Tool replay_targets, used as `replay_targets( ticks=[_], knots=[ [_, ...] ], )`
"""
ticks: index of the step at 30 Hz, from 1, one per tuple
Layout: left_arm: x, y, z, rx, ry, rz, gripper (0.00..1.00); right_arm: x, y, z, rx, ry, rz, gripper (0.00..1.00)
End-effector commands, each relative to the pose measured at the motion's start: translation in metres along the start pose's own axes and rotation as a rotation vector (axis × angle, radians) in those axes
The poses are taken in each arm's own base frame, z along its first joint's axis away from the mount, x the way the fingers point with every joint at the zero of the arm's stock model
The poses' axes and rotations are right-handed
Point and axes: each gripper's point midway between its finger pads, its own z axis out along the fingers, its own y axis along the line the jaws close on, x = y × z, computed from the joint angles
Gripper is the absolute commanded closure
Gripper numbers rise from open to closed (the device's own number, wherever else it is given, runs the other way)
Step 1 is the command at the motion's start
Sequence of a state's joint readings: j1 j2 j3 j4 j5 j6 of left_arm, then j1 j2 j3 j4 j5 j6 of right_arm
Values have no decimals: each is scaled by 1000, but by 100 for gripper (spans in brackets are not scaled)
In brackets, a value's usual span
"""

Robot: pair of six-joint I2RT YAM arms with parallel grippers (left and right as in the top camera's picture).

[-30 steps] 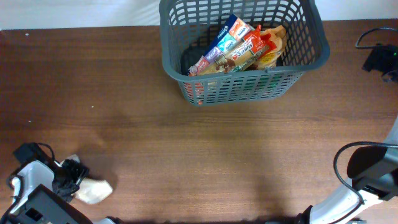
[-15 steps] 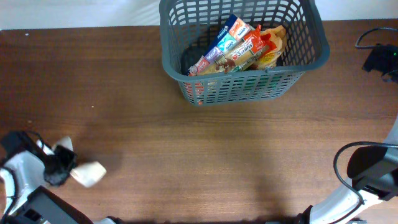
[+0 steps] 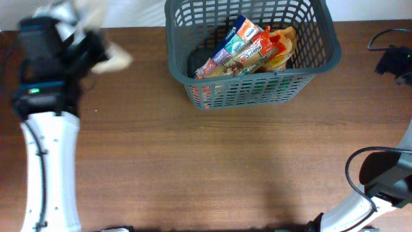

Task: Pack container
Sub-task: 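Lift the plastic bag and carry it to the basket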

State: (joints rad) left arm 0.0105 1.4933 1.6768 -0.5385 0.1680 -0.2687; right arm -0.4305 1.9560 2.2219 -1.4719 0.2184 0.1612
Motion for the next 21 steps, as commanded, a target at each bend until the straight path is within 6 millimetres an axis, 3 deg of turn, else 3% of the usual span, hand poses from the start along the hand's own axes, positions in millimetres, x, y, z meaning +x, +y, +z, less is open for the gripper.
replay_targets(
  ticks=[1,5,9,12,16,21],
  knots=[
    [-50,-74,-27,99,-214,77,98,1,-1,0,3,2,14,1],
    [-76,-138,-37,228,-391,110,98,1,-1,0,3,2,14,1],
    [-71,-182,-18,336,-442,89,98,1,-1,0,3,2,14,1],
    [-58,-193,13,374,-417,1,98,1,-1,0,3,2,14,1],
    [-33,-194,62,372,-333,-109,98,1,-1,0,3,2,14,1],
    [14,-211,117,394,-185,-103,98,1,-1,0,3,2,14,1]
  ],
)
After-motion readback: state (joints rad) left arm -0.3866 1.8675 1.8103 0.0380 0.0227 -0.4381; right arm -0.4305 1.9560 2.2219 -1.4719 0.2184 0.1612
